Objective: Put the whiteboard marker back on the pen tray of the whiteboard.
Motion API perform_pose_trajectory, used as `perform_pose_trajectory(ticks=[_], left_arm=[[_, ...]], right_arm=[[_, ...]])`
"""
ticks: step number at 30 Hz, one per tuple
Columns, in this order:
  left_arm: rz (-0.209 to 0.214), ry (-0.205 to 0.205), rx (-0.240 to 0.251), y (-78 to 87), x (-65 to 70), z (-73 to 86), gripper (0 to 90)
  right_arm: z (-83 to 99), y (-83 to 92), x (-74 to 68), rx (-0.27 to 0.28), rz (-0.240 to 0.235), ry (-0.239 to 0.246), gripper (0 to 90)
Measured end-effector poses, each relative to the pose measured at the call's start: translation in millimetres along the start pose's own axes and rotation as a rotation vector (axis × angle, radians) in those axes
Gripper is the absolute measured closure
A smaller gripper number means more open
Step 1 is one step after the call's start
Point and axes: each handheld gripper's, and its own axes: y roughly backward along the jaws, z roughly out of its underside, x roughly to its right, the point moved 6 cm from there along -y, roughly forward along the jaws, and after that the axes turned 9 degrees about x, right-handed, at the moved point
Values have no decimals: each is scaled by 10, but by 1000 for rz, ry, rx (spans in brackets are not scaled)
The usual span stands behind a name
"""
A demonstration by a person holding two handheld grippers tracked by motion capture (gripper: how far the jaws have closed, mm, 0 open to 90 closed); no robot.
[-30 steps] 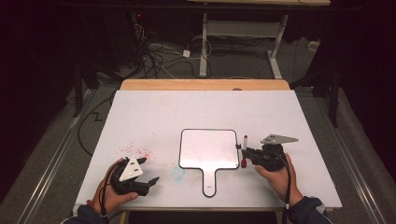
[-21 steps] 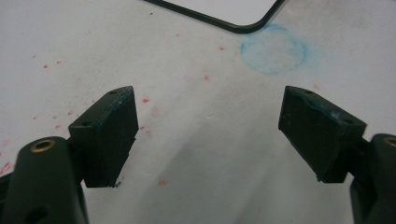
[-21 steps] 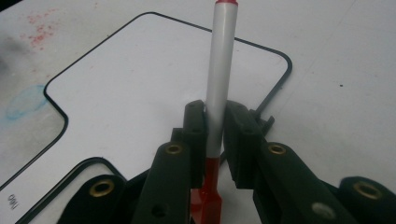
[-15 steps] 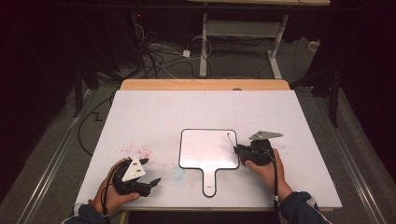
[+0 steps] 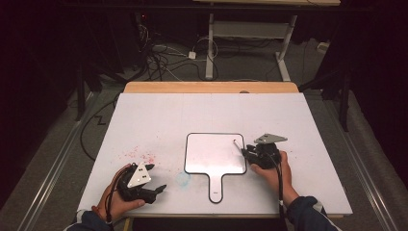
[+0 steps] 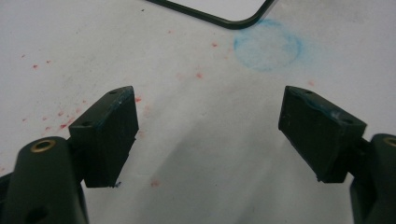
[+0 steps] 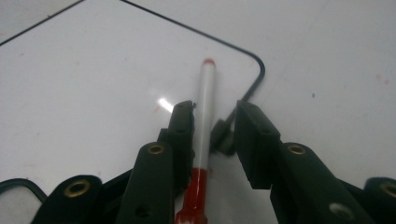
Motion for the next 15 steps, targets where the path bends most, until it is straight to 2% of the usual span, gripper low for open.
perform_pose_trajectory(ticks=[3, 4, 5, 6, 8, 10, 11, 13, 15], left_arm=[[2, 2, -3, -2, -2, 4, 187], [2, 2, -3, -3, -3, 4, 187], [2, 2, -4, -3, -4, 5, 187], [2, 2, -4, -4, -5, 6, 187], [4, 3, -5, -5, -4, 8, 188], [7, 1, -8, -7, -1, 10, 189], [7, 1, -8, -10, 0, 12, 189], [9, 2, -9, -11, 1, 14, 189], [7, 2, -10, -10, 1, 16, 190]], right_arm=[[-95, 14, -19, 33, -24, 38, 712], [-128, 16, -33, 45, -49, 56, 750], [-150, 11, -38, 40, -47, 88, 790], [-170, 0, -50, 41, -66, 113, 825], [-196, -31, -100, 49, -140, 135, 857], [-177, -83, -156, 9, -197, 180, 868], [-160, -111, -180, -8, -205, 202, 872], [-117, -157, -214, -47, -216, 226, 881], [-78, -193, -210, -75, -186, 249, 878]])
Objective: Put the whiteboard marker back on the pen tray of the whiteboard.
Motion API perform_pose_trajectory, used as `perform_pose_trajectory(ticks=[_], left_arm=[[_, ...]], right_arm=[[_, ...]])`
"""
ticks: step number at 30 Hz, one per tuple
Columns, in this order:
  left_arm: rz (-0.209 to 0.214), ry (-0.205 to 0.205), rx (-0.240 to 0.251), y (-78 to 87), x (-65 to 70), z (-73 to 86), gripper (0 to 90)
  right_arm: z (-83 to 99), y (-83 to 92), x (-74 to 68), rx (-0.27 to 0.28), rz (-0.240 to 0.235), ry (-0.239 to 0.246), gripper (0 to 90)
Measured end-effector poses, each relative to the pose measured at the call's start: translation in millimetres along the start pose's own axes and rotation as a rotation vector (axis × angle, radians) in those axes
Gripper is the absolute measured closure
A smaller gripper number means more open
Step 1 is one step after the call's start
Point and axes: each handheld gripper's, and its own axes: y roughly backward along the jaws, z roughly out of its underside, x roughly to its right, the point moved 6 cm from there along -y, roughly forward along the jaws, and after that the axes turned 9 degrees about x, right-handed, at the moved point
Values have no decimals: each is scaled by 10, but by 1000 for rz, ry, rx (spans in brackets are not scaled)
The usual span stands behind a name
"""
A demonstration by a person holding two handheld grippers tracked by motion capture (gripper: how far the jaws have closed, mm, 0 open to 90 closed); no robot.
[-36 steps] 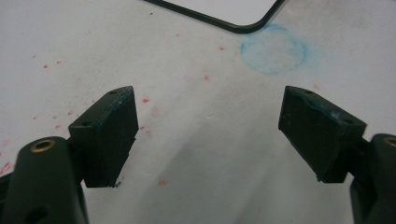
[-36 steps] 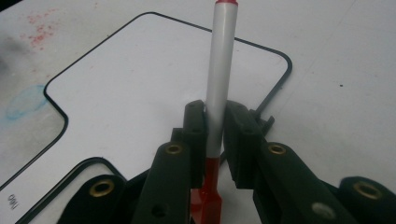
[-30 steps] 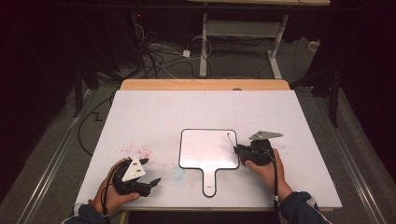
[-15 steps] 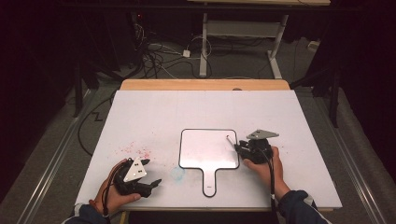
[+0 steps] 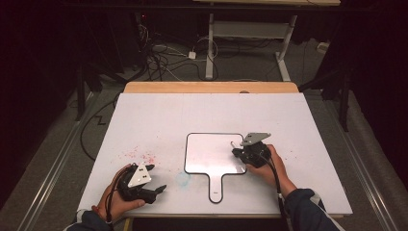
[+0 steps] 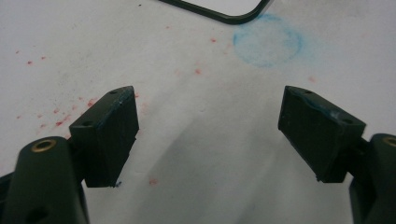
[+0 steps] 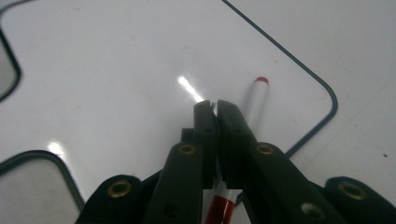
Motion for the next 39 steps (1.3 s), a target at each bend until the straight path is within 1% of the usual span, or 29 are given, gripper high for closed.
perform_pose_trajectory(ticks=[1, 4, 6, 7, 12, 13, 15, 18, 20, 24, 28, 32, 34, 36, 39], left_arm=[[0, 1, 0, 0, 1, 1, 190], [3, -1, -1, -3, 5, 0, 190], [4, -2, -1, -5, 7, -1, 190], [3, -2, -2, -5, 6, -1, 190], [6, -3, -3, -7, 4, -1, 190], [6, -4, -3, -7, 4, -1, 190], [8, -4, -5, -10, 5, 1, 190], [10, -7, -10, -14, 8, 4, 190], [9, -8, -8, -12, 9, 0, 190], [5, -5, -5, -6, 2, 1, 190], [0, -8, 0, 3, 0, -8, 190], [-13, -3, 10, 19, -16, -15, 190], [-20, 2, 19, 31, -26, -22, 190], [-30, 4, 27, 44, -39, -29, 190], [-45, 10, 35, 60, -62, -35, 190]], right_arm=[[19, -7, 20, -11, 12, 0, 871], [44, 10, 106, -14, 55, -20, 863], [61, 29, 150, -13, 71, -45, 858], [67, 33, 159, -9, 70, -58, 860], [71, 46, 174, 5, 69, -76, 835], [69, 49, 179, 10, 72, -82, 821], [52, 64, 188, 30, 73, -95, 828], [57, 66, 192, 11, 82, -78, 828], [56, 70, 202, 21, 80, -87, 824], [40, 108, 233, 41, 92, -89, 826], [53, 122, 244, 46, 83, -97, 818], [13, 182, 257, 78, 88, -92, 810], [-6, 225, 270, 89, 99, -92, 802], [-29, 281, 281, 101, 114, -82, 781], [-83, 403, 263, 145, 120, -57, 732]])
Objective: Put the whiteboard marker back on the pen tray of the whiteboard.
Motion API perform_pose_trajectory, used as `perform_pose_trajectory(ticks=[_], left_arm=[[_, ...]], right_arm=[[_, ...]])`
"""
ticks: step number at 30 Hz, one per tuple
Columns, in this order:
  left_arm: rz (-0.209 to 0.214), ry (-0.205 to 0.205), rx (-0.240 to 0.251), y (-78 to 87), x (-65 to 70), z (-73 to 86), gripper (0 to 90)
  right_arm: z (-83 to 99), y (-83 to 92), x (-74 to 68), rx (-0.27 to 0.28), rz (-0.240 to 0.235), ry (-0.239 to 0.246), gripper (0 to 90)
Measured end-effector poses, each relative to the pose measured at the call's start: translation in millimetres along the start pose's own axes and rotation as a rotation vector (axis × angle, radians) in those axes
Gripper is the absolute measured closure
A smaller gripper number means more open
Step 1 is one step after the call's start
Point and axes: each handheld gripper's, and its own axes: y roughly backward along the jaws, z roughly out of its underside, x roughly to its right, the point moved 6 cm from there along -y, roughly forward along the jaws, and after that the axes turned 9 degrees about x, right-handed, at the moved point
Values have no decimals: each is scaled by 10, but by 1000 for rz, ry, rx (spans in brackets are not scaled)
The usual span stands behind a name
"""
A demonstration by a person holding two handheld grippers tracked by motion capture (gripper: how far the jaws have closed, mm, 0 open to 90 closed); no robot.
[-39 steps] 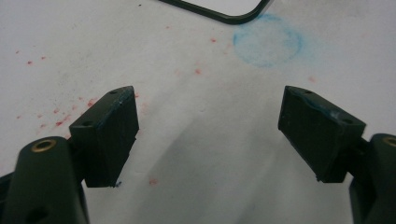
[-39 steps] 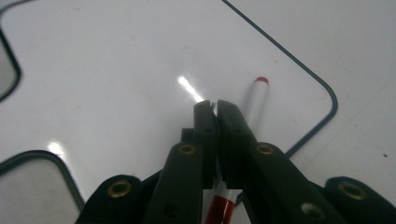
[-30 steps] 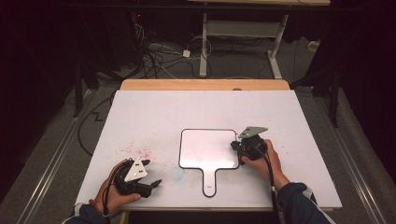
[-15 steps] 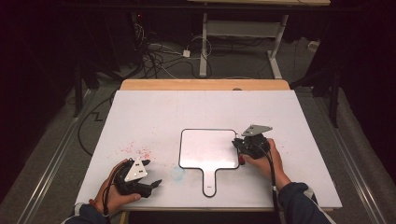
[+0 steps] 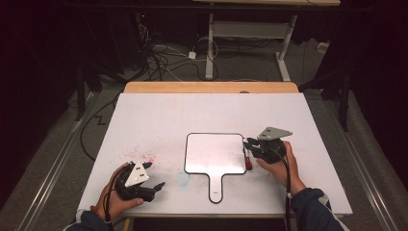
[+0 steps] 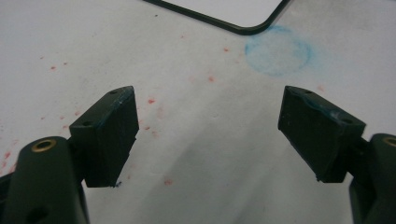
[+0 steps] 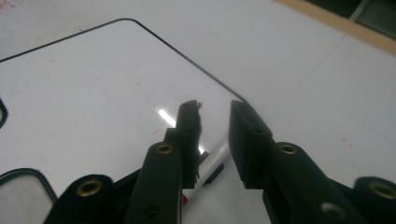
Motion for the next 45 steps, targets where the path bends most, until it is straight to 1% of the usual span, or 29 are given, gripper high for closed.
perform_pose_trajectory(ticks=[1, 4, 5, 7, 8, 9, 11, 12, 13, 14, 15, 16, 17, 19, 20, 23, 28, 34, 42, 45], left_arm=[[-4, 3, 3, 3, -6, -3, 190], [-16, 6, 12, 10, -27, -15, 190], [-19, 7, 13, 9, -33, -18, 190], [-27, 4, 13, 7, -45, -21, 190], [-31, 3, 13, 9, -47, -22, 190], [-39, 0, 13, 13, -48, -22, 190], [-45, -2, 15, 28, -50, -23, 190], [-54, -16, 18, 35, -62, -28, 190], [-57, -8, 16, 41, -58, -26, 190], [-60, -2, 24, 46, -61, -31, 189], [-65, -9, 34, 51, -71, -38, 189], [-70, -12, 33, 53, -74, -35, 189], [-73, -13, 30, 54, -74, -29, 189], [-74, -13, 33, 63, -70, -31, 187], [-76, -13, 36, 68, -71, -36, 185], [-79, -17, 38, 68, -75, -45, 185], [-78, -20, 31, 39, -90, -53, 179], [-75, -23, 27, 32, -80, -48, 179], [-73, -23, 24, 24, -80, -46, 179], [-69, -21, 22, 12, -79, -49, 178]], right_arm=[[-20, 48, -4, 14, 4, 17, 708], [-60, 224, -8, 64, 14, 35, 589], [-65, 286, -5, 79, 22, 53, 547], [-52, 410, -2, 101, 32, 74, 491], [-35, 469, 2, 113, 34, 76, 452], [-12, 529, -1, 124, 31, 75, 434], [49, 653, -4, 144, 44, 80, 387], [84, 714, -13, 158, 48, 75, 372], [123, 771, -24, 167, 53, 70, 352], [164, 820, -36, 170, 66, 74, 334], [205, 861, -47, 165, 94, 76, 299], [241, 893, -56, 160, 119, 77, 279], [273, 928, -74, 161, 126, 68, 276], [318, 987, -103, 175, 140, 67, 255], [334, 1010, -119, 176, 140, 60, 251], [378, 1068, -141, 189, 161, 40, 235], [421, 1081, -129, 177, 178, 42, 231], [435, 1050, -139, 162, 171, 44, 233], [429, 1029, -138, 158, 189, 71, 232], [442, 1018, -149, 138, 212, 110, 232]])
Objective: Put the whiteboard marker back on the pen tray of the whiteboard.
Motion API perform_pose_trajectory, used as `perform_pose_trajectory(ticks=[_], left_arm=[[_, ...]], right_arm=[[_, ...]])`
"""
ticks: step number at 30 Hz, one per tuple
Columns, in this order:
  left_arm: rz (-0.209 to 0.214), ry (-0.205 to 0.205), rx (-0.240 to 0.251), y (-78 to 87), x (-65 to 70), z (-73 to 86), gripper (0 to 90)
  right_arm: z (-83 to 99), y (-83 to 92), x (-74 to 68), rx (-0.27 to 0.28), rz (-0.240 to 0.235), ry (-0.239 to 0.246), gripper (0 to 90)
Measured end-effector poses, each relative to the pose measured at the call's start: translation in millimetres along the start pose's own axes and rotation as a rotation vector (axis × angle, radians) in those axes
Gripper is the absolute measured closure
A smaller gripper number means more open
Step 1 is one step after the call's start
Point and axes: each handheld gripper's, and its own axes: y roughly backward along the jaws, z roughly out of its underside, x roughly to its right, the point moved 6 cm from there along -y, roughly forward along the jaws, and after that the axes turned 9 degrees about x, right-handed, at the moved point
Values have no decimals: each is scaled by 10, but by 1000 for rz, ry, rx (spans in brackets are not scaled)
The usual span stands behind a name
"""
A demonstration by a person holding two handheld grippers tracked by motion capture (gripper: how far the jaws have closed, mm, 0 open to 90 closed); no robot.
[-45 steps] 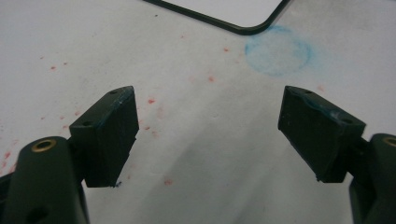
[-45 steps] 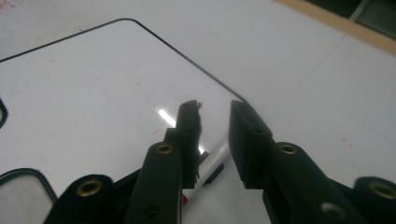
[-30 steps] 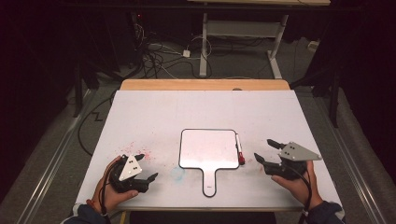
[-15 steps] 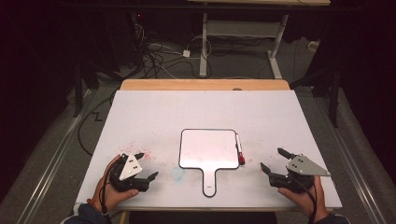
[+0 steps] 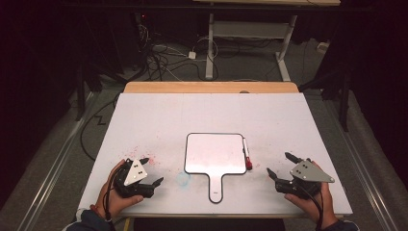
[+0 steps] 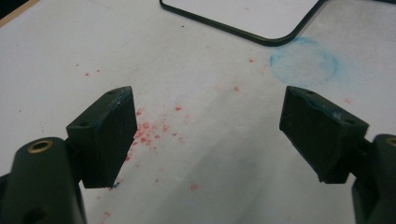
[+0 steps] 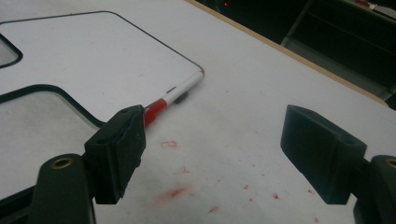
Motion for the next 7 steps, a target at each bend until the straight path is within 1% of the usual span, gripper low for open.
perform_pose_trajectory(ticks=[7], left_arm=[[4, 0, -4, -5, 14, 5, 179]], right_arm=[[-10, 8, 6, 12, 3, -6, 232]])
